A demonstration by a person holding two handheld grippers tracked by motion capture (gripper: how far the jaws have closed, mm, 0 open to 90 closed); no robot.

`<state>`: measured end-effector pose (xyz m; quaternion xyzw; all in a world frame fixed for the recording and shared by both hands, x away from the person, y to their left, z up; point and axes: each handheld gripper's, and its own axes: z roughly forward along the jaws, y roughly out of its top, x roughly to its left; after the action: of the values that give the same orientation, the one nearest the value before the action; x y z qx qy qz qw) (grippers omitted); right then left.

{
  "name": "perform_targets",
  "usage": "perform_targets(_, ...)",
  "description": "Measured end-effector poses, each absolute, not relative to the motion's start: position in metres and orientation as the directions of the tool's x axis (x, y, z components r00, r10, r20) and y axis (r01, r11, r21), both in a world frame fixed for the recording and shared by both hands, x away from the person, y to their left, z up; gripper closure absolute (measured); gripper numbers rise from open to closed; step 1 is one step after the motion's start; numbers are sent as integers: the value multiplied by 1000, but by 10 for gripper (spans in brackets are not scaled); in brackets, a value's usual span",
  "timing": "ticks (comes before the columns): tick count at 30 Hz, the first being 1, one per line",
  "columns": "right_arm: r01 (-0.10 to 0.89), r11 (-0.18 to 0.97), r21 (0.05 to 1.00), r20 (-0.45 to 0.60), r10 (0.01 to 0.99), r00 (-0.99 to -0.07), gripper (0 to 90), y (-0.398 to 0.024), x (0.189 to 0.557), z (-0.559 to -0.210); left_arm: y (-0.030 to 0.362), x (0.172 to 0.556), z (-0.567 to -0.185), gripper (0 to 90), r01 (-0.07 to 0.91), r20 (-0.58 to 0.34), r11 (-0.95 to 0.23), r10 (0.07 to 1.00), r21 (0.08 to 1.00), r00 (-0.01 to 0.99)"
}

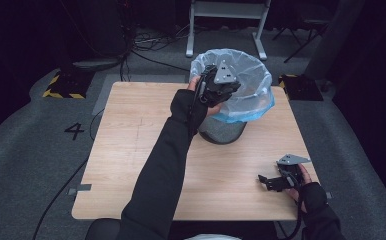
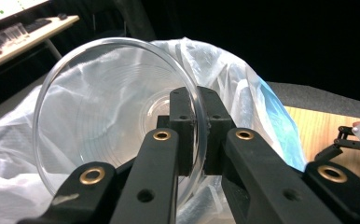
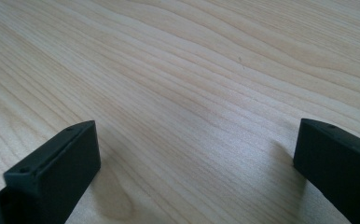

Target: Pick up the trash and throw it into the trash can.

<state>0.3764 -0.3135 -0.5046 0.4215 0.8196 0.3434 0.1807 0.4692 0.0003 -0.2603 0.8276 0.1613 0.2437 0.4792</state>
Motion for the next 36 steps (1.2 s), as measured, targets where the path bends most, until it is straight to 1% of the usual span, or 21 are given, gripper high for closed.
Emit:
perform_targets(7,567,408,716,-7,815,-579,4,-313,376,-505,-3,472,-267,846,62,229,-484,519,873,823)
perform_targets(10,567,408,716,-6,816,-579,4,-313,376,-505,-5,473,-269,839,54,248,-493,526,868,814)
perform_targets(12,567,408,716,-6,816,-578,5,-313,376,-505,-5,473,-269,835,55,245,-494,521,867,817)
perform_targets(17,566,409,716,-7,815,-579,4,-314,376,-505,-5,474,-271,775,67,237,-482,541,874,807)
perform_targets(18,566,409,716,-7,815,-580,4,-314,376,-505,-3,474,-271,765,81,226,-480,548,874,805)
perform_targets(21,566,409,716,-7,815,-580,4,-314,376,-505,-1,475,-271,759,78,233,-490,542,868,807)
perform_targets(24,567,409,716,-7,815,-579,4,-314,376,-505,2,475,-270,730,80,227,-482,545,873,807)
perform_targets(36,565,410,716,-8,815,-580,4,-314,376,-505,12,469,-269,697,76,234,-472,563,878,793)
